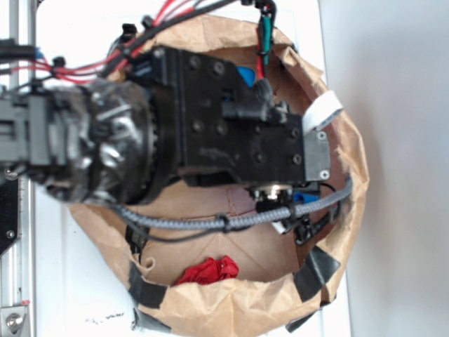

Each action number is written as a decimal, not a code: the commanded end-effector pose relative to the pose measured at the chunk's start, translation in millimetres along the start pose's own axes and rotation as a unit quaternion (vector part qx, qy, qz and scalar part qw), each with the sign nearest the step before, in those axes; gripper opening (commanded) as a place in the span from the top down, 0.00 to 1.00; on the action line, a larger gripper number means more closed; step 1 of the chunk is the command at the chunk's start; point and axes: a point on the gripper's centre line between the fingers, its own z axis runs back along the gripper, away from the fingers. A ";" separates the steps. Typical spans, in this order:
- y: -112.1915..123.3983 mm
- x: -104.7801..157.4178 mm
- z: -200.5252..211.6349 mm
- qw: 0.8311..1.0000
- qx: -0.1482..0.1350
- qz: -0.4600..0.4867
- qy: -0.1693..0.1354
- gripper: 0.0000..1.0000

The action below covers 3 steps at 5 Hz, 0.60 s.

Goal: Grab the blue bottle.

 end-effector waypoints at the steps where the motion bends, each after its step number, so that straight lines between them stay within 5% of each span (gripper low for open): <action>1: 13.6 22.4 18.5 1.000 -0.015 0.016 -0.022 0.00; 3: 31.7 28.0 38.7 0.998 -0.004 0.058 0.011 0.00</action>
